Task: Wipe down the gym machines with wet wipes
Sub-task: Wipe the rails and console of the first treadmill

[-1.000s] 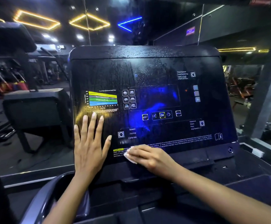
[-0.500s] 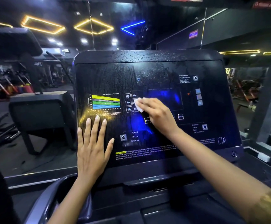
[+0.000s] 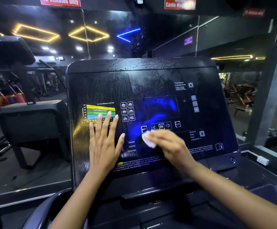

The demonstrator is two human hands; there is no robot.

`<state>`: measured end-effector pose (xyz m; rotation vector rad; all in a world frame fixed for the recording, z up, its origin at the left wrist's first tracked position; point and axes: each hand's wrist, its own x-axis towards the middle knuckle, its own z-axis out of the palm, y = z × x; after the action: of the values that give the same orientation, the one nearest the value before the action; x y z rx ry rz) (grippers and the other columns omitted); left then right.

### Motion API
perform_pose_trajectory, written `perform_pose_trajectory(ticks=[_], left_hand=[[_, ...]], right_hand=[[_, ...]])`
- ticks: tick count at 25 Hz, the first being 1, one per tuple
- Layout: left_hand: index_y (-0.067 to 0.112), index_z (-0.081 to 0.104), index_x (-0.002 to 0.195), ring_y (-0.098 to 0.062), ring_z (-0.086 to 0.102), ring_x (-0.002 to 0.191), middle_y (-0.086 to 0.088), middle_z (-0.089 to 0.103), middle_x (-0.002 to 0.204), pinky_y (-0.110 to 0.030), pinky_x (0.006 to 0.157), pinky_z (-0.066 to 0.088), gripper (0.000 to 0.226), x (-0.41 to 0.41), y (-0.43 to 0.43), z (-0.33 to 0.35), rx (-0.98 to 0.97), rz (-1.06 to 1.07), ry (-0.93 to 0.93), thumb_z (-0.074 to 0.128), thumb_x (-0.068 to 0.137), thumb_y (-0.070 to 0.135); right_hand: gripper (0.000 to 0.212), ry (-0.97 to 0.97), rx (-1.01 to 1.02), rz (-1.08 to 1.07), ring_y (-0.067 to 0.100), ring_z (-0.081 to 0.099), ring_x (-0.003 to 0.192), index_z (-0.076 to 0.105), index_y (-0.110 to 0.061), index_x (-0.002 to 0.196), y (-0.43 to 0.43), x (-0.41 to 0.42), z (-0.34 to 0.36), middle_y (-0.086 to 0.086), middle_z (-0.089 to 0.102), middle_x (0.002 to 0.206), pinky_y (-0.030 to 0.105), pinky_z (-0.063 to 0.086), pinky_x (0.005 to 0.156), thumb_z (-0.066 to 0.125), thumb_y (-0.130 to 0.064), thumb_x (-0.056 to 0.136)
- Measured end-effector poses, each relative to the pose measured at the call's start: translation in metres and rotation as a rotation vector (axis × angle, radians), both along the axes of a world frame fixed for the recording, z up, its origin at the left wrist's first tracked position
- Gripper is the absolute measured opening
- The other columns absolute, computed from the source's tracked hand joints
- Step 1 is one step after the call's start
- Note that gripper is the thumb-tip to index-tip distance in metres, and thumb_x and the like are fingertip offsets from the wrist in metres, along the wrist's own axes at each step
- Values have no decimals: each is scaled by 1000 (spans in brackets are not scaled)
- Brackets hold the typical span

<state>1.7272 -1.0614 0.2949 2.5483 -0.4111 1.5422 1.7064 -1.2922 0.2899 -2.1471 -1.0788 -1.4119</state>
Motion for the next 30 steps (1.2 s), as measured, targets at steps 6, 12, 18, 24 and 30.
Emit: perform_pose_trajectory(ticks=[6, 12, 18, 24, 30], left_hand=[[13, 36, 146, -30, 21, 143, -10, 31, 153, -53, 113, 20, 61, 11, -6, 5, 84, 129, 10, 29, 94, 45], [13, 38, 145, -30, 24, 143, -11, 32, 153, -54, 112, 23, 62, 10, -7, 5, 89, 151, -6, 31, 93, 46], [12, 39, 144, -31, 26, 141, -11, 34, 152, -55, 111, 24, 62, 11, -6, 5, 91, 137, -18, 31, 92, 45], [12, 37, 145, -32, 25, 142, -11, 34, 151, -55, 112, 22, 62, 10, -6, 4, 79, 131, -20, 23, 96, 48], [12, 37, 145, -32, 26, 141, -12, 35, 151, -55, 112, 22, 62, 9, -7, 4, 72, 128, -24, 21, 97, 48]], right_hand=[[31, -302, 60, -138, 20, 51, 89, 73, -8, 100, 49, 83, 151, 3, 71, 102, 27, 48, 78, 46, -9, 85], [30, -470, -316, -121, 20, 68, 80, 74, -8, 95, 95, 120, 185, 4, 72, 98, 27, 55, 70, 46, -12, 85], [42, -313, -240, -258, 23, 65, 98, 67, -2, 110, 49, 132, 183, 9, 67, 114, 30, 53, 85, 40, -6, 78], [45, -105, 88, -503, 27, 60, 108, 63, -2, 118, -42, 126, 176, 12, 63, 120, 34, 51, 89, 39, -5, 79], [42, 27, 217, -553, 24, 50, 121, 56, -6, 128, -46, 119, 174, 9, 56, 131, 34, 46, 95, 38, -10, 90]])
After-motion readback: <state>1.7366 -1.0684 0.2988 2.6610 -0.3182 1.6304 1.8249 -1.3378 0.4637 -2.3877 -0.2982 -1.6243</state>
